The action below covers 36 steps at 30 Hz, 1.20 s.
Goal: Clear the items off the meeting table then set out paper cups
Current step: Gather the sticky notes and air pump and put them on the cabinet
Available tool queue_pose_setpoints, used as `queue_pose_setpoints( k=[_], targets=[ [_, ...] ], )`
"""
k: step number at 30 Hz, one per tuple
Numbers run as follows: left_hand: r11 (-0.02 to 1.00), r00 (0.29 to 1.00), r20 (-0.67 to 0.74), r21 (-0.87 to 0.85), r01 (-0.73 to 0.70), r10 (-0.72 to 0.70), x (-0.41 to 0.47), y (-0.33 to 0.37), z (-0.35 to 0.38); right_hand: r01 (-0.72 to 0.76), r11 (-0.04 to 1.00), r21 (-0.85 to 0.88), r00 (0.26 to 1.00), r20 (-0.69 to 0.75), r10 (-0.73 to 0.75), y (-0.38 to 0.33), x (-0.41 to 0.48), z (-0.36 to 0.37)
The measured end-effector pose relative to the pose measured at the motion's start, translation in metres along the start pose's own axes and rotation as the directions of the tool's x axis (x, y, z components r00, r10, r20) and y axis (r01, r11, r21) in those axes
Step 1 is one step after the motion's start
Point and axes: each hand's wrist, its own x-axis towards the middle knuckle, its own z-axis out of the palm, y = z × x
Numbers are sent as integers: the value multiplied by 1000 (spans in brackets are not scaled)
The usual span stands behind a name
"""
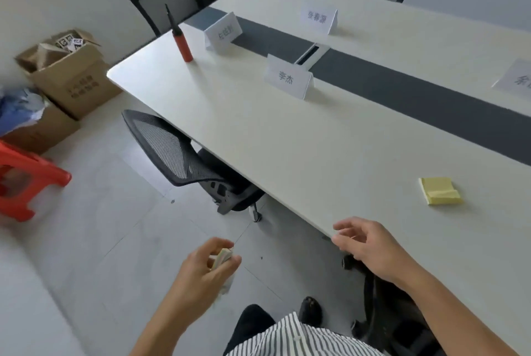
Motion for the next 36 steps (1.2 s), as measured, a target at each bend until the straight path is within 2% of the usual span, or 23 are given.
queue_pose_setpoints(
  k=[5, 8, 11, 18, 21, 24, 27, 31, 36],
  targets=[
    [997, 983, 174, 38, -60, 53, 86, 29, -2, -131, 986, 99, 977, -154, 146, 3, 39, -28],
    [991, 954, 289, 79, -111, 84, 142, 53, -7, -223, 952, 209, 921, -274, 276, 10, 50, -38],
    [975, 912, 391, 128, -183, 120, 192, 85, -5, -294, 912, 285, 861, -335, 382, 15, 58, -47],
    [910, 803, 567, 213, -356, 181, 252, 152, 30, -375, 831, 410, 694, -471, 545, 52, 70, -78],
    [907, 798, 580, 228, -353, 165, 257, 167, 48, -491, 794, 357, 590, -535, 605, 87, 82, -101],
    [931, 819, 560, 221, -291, 123, 256, 172, 64, -626, 726, 285, 506, -560, 656, 123, 99, -128],
    [952, 838, 542, 217, -215, 65, 252, 175, 75, -687, 704, 183, 497, -588, 638, 141, 115, -150],
    [960, 866, 499, 220, -171, 40, 254, 182, 88, -648, 753, 117, 510, -668, 542, 153, 134, -172],
    [968, 885, 465, 204, -145, 35, 251, 194, 107, -597, 802, -9, 594, -677, 435, 162, 154, -188]
  ],
)
